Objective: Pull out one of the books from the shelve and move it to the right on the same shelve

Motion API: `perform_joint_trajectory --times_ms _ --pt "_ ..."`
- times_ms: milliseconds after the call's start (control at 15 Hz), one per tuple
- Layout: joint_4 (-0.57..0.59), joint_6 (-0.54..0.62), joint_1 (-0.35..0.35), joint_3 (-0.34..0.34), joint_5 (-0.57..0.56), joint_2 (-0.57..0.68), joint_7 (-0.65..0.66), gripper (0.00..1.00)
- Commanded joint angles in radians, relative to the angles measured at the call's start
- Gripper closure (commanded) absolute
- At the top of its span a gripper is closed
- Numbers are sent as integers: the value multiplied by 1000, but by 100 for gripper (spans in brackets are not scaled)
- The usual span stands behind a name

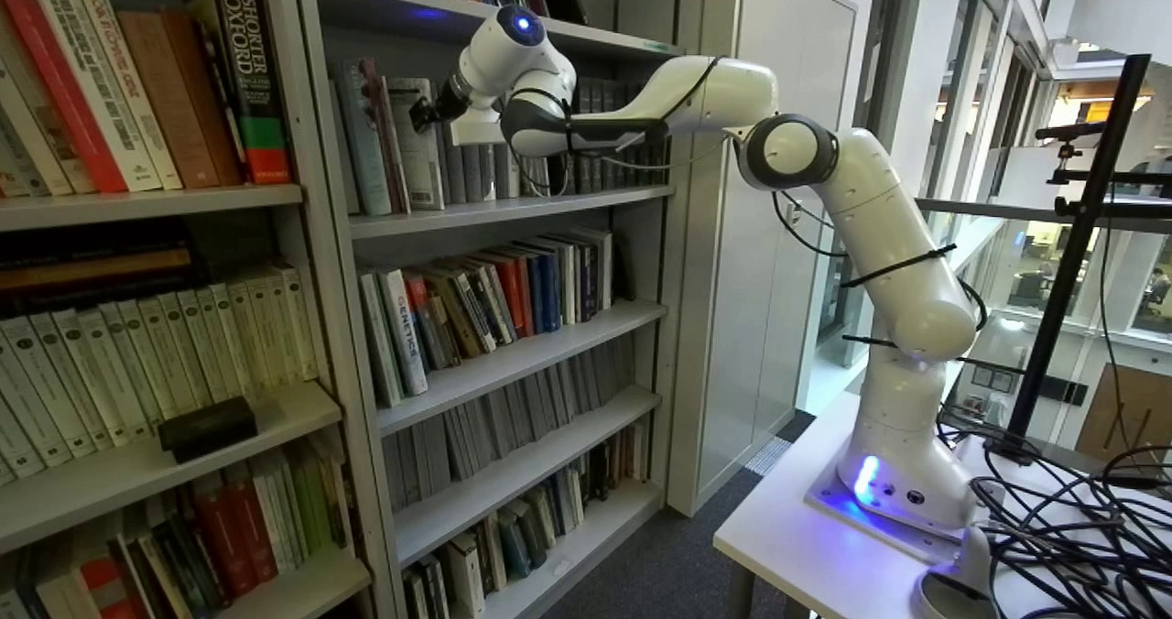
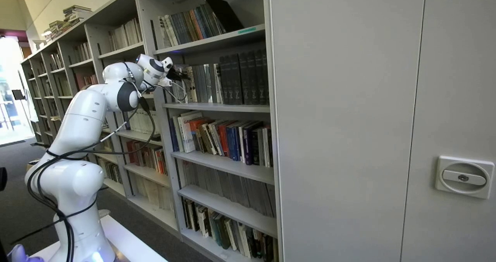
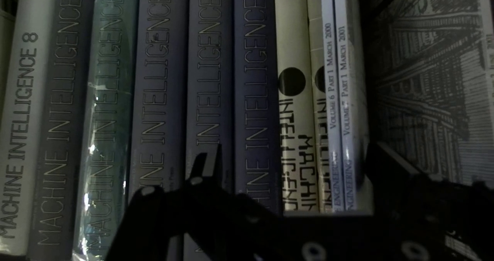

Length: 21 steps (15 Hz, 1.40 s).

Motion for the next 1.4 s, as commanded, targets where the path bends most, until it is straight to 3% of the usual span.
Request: perform_joint_trajectory --times_ms 0,267,600,1333 --pt "-79 24 -24 58 66 -55 -60 0" --pt "-110 17 -26 146 159 -68 -172 0" --pt "-126 11 -32 207 192 -84 -247 0" --pt "-95 29 -2 124 63 -33 -190 0"
